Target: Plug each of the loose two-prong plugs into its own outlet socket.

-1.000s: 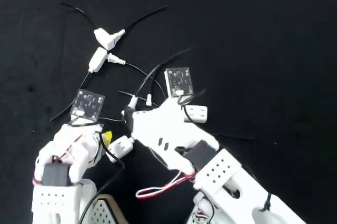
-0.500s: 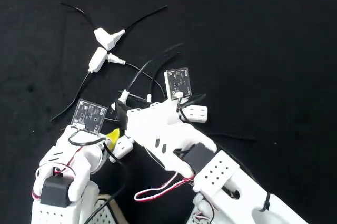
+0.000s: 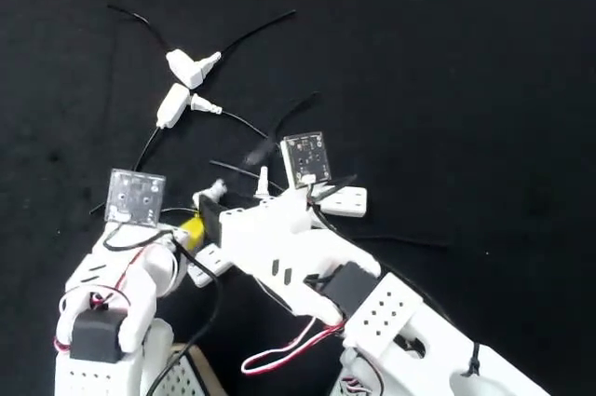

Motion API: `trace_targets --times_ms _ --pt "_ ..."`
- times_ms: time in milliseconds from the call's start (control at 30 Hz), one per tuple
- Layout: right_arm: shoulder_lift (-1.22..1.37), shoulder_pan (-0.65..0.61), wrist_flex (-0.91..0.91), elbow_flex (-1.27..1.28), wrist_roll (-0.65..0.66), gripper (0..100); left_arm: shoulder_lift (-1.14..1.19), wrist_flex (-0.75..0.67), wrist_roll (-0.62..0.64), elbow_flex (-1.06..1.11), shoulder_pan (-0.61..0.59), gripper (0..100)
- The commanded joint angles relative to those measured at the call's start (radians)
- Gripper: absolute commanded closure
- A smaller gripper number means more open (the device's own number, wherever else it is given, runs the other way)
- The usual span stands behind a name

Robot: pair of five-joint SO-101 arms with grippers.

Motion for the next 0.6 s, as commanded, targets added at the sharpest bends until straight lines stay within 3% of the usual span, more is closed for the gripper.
trace_targets --times_ms 0,167,333,467,567 --pt "0.005 -0.034 0.12 -0.077 -0.005 98.7 -0.003 -0.069 0.018 -0.002 -0.062 76" --pt "0.007 -0.031 0.127 -0.088 -0.002 98.7 -0.003 -0.043 -0.008 0.001 -0.068 76" --pt "0.015 -0.002 0.133 -0.101 0.046 98.7 -0.003 0.074 -0.232 0.007 -0.088 77" --pt "0.016 0.003 0.255 -0.162 0.104 98.7 -0.003 0.083 -0.425 0.007 -0.278 77" --pt "0.016 -0.046 0.376 -0.206 0.15 98.7 -0.003 0.02 -0.446 0.021 -0.469 77"
